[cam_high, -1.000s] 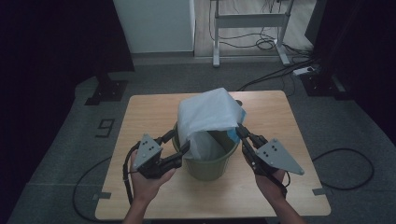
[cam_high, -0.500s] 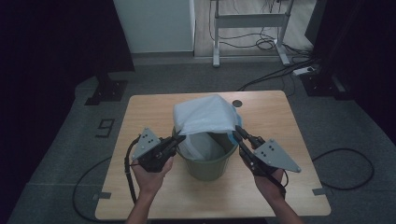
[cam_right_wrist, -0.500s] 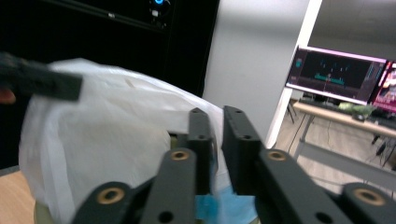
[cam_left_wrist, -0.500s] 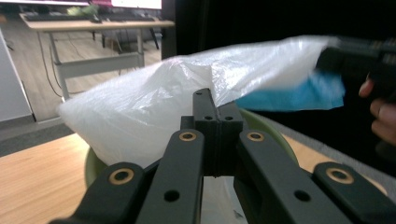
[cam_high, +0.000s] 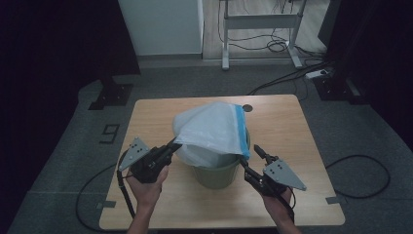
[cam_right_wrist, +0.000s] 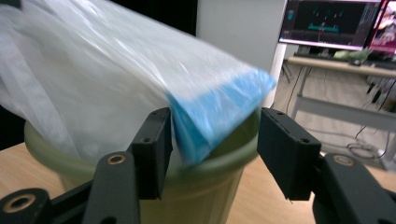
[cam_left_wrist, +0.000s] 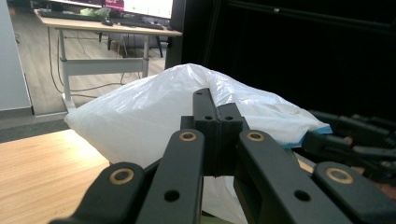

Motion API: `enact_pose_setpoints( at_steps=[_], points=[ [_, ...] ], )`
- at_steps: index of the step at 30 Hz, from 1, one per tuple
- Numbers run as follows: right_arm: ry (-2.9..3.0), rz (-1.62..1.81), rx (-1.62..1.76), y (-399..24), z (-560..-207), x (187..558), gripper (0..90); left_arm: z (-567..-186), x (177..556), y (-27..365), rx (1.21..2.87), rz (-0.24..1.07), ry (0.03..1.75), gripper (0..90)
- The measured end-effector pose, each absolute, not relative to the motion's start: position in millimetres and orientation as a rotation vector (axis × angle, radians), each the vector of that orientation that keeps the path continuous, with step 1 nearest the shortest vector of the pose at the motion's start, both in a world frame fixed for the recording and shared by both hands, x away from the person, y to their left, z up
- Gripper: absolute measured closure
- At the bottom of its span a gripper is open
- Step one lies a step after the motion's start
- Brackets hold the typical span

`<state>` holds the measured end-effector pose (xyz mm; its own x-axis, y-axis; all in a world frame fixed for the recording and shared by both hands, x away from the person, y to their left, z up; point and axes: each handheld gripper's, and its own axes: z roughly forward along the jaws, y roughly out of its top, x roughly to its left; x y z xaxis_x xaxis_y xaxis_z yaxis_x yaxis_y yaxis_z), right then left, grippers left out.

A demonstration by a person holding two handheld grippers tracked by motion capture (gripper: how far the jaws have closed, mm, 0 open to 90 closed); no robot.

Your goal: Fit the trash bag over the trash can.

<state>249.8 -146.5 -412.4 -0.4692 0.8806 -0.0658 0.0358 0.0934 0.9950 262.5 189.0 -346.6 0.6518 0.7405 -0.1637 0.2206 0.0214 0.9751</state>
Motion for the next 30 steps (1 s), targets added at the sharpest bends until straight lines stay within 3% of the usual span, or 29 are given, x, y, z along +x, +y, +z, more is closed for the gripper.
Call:
enact_pose_setpoints(
  at_steps=[6,13,18,21,29,30],
  points=[
    [1.692,1.526,0.939,-151.0,-421.1,255.1,56.1,-347.4,260.7,195.3,1.517,0.460,0.828,90.0],
    [1.732,1.575,0.898,-141.8,-421.0,252.0,55.4,-349.3,260.9,196.6,1.504,0.443,0.832,90.0],
    [1.744,1.578,0.882,-141.3,-421.2,253.8,78.7,-349.9,260.1,198.1,1.506,0.434,0.829,90.0],
    [1.758,1.591,0.875,-141.2,-419.4,256.6,87.4,-350.5,260.0,198.1,1.507,0.430,0.828,90.0],
    [1.750,1.605,0.867,-140.8,-414.5,257.9,88.6,-350.0,259.8,197.6,1.513,0.432,0.825,90.0],
    [1.750,1.604,0.855,-139.6,-414.8,254.8,84.5,-348.9,259.9,197.7,1.512,0.433,0.824,90.0]
  ],
)
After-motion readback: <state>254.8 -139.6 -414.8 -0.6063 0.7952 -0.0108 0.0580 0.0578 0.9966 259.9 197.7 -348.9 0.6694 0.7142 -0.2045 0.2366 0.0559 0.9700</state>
